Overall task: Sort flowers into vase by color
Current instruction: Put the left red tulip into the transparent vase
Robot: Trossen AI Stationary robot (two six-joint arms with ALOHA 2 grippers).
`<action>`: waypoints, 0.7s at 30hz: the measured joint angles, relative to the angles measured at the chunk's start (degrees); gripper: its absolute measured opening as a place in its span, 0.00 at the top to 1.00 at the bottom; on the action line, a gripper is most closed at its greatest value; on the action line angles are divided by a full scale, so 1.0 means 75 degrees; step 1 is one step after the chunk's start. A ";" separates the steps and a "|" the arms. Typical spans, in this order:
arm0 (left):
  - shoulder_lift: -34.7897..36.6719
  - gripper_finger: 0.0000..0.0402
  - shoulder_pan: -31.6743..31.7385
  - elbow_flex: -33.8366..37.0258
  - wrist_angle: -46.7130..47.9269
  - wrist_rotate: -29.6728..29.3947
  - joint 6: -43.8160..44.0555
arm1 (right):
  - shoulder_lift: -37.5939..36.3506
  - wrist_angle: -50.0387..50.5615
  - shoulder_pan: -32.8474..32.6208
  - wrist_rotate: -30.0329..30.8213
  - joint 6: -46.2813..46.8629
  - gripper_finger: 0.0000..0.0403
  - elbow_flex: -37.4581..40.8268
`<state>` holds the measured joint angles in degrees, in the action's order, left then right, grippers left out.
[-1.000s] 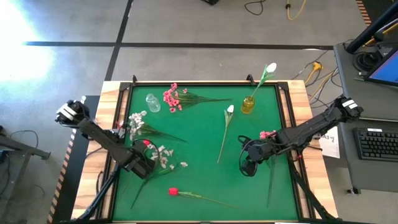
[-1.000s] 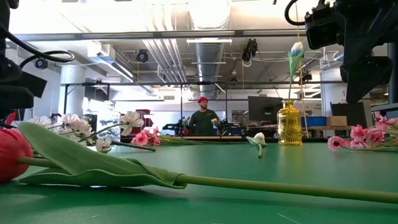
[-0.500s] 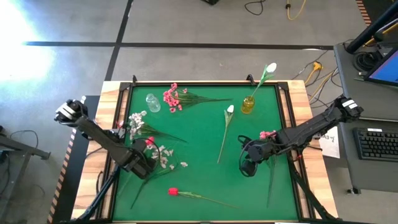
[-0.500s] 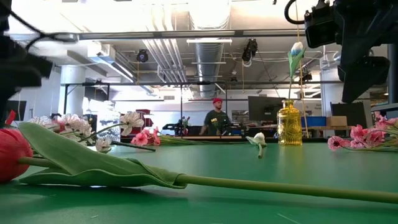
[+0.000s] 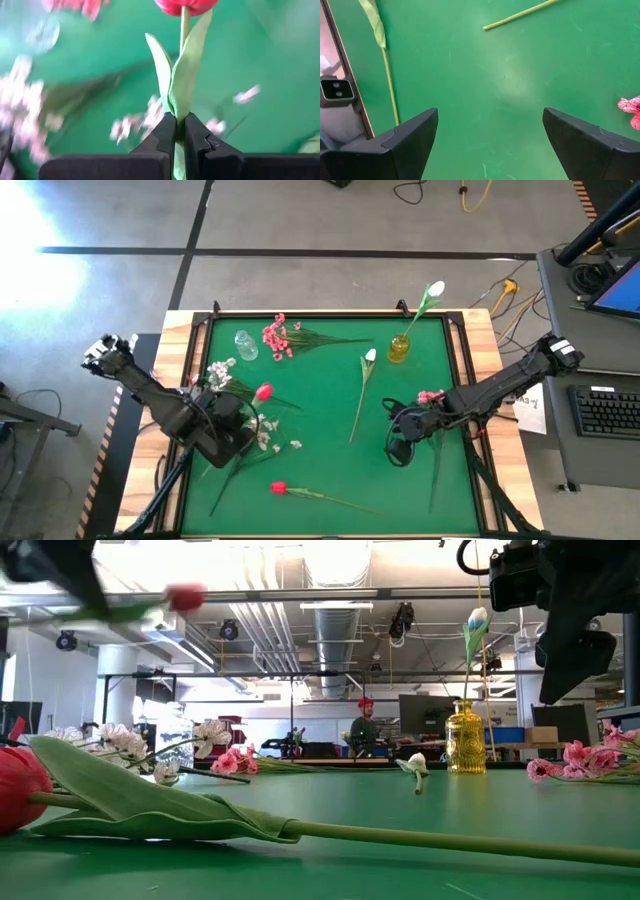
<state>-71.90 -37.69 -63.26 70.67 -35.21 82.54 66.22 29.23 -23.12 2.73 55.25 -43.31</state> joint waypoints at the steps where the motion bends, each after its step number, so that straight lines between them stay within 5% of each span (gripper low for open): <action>1: 0.0054 1.00 0.0001 -0.0132 -0.0221 -0.0294 -0.0516 | 0.0000 0.0000 -0.0074 0.0004 -0.0034 0.13 0.0000; 6: 0.0442 1.00 0.0084 -0.0551 -0.3019 -0.1091 -0.4124 | 0.0000 -0.0097 -0.0431 0.0115 -0.0055 0.13 0.0000; 13: 0.0937 1.00 0.0560 -0.0411 -0.7527 -0.1230 -0.9827 | 0.0000 -0.0847 -0.0538 0.0794 -0.0456 0.13 0.0000; 21: 0.1260 1.00 0.2309 0.1169 -1.0907 0.0219 -1.2096 | 0.0000 -0.1768 -0.0533 0.2015 -0.1288 0.13 0.0000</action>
<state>-62.45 -20.38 -54.49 -11.13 -33.57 -8.18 66.22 15.97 -27.12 17.84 45.59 -43.31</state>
